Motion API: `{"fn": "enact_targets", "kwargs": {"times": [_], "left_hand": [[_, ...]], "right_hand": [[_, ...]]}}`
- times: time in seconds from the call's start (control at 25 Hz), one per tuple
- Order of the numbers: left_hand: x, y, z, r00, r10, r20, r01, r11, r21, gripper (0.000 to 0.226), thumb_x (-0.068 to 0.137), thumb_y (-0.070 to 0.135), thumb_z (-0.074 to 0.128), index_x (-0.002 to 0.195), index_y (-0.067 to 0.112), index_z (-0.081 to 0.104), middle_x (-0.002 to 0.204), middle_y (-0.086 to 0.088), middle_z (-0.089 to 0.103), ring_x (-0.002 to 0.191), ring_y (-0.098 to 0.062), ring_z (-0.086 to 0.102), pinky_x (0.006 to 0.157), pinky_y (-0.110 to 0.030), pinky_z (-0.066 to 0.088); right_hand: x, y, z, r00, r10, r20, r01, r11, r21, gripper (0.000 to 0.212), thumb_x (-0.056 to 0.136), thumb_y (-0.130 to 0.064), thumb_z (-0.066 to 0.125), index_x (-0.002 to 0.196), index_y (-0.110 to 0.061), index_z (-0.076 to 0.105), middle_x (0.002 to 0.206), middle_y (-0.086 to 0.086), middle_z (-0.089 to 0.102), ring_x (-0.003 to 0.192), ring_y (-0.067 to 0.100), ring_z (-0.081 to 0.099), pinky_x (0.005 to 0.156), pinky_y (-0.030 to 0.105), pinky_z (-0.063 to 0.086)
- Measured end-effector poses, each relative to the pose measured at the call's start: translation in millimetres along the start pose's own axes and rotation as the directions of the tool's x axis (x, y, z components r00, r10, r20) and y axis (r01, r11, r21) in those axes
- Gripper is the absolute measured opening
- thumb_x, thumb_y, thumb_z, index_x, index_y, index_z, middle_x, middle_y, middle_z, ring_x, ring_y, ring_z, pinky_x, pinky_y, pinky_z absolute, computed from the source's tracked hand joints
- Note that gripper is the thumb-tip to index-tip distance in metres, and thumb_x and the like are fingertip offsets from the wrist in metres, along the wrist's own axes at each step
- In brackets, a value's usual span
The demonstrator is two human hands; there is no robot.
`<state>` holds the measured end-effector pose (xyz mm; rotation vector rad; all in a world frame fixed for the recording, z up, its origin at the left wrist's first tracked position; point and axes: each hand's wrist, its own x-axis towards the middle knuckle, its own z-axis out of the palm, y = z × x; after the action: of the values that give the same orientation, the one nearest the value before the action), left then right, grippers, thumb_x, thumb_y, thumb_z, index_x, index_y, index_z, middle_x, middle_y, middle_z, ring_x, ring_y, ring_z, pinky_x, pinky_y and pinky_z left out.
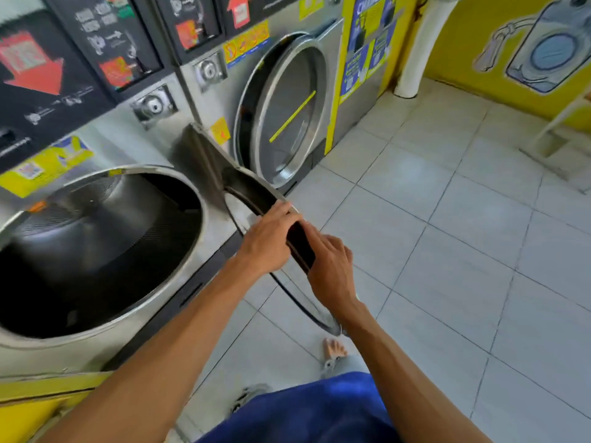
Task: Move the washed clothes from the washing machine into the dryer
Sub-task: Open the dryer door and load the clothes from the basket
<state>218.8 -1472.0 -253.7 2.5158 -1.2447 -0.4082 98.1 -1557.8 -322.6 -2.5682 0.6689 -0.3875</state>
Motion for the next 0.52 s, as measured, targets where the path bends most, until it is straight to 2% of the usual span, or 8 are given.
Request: {"fn": "enact_targets", "kwargs": {"times": [0.08,0.16,0.24,0.28,0.36,0.4,0.52], "left_hand": [[23,11,9,0.999,-0.001,-0.036,0.002,0.999,0.039,0.076,0.075,-0.011,0.053,0.142,0.026,0.043,0.157,0.004,0.024,0.147,-0.017,0.021,0.11,-0.044,0.039],[44,26,16,0.999,-0.011,-0.038,0.013,0.999,0.041,0.082,0.076,-0.011,0.054,0.147,0.026,0.035,0.16,0.003,0.016,0.149,-0.02,0.016,0.11,-0.044,0.04],[68,43,21,0.999,-0.032,-0.017,0.033,0.999,0.014,0.088,0.075,-0.011,0.058,0.149,0.027,0.03,0.161,0.004,0.007,0.144,-0.027,0.026,0.103,-0.042,0.047],[79,50,22,0.998,-0.055,-0.007,0.055,0.998,-0.007,0.09,0.074,-0.011,0.059,0.149,0.028,0.029,0.162,0.006,0.005,0.14,-0.028,0.033,0.099,-0.041,0.049],[102,62,22,0.995,-0.103,-0.011,0.103,0.994,-0.037,0.092,0.075,-0.01,0.06,0.15,0.032,0.027,0.162,0.01,0.002,0.134,-0.027,0.042,0.094,-0.037,0.051],[113,66,22,0.993,-0.116,-0.018,0.115,0.993,-0.035,0.092,0.076,-0.01,0.059,0.151,0.032,0.025,0.163,0.011,0.001,0.133,-0.027,0.042,0.091,-0.036,0.051],[142,80,23,0.991,-0.135,-0.023,0.136,0.991,0.019,0.093,0.078,-0.008,0.059,0.152,0.032,0.019,0.163,0.008,-0.003,0.135,-0.027,0.04,0.088,-0.036,0.049]], "right_hand": [[24,30,-13,0.999,-0.027,-0.019,0.027,1.0,0.012,0.091,0.077,0.005,0.066,0.151,-0.036,0.031,0.14,-0.016,0.056,0.115,0.017,0.051,0.093,0.032,0.03],[48,53,-27,0.999,-0.032,0.005,0.032,0.999,-0.033,0.092,0.078,0.008,0.061,0.151,-0.038,0.028,0.143,-0.016,0.053,0.122,0.018,0.048,0.1,0.038,0.029],[68,69,-39,0.996,-0.002,0.093,0.01,0.996,-0.087,0.098,0.076,0.006,0.059,0.154,-0.035,0.016,0.155,-0.011,0.039,0.14,0.022,0.034,0.114,0.052,0.021],[77,75,-43,0.987,0.023,0.16,-0.008,0.996,-0.094,0.102,0.076,0.004,0.058,0.156,-0.033,0.007,0.162,-0.007,0.025,0.148,0.024,0.021,0.118,0.058,0.012],[94,88,-50,0.958,0.027,0.285,-0.004,0.997,-0.079,0.109,0.076,0.001,0.057,0.156,-0.03,-0.01,0.166,-0.004,-0.005,0.153,0.023,-0.006,0.119,0.061,-0.001],[104,96,-54,0.945,0.013,0.327,0.009,0.998,-0.066,0.111,0.076,0.0,0.058,0.155,-0.029,-0.016,0.165,-0.004,-0.014,0.152,0.022,-0.014,0.119,0.06,-0.003],[141,120,-69,0.917,-0.012,0.398,0.057,0.993,-0.1,0.113,0.077,0.0,0.059,0.154,-0.025,-0.02,0.164,-0.003,-0.02,0.151,0.024,-0.019,0.12,0.06,0.0]]}}
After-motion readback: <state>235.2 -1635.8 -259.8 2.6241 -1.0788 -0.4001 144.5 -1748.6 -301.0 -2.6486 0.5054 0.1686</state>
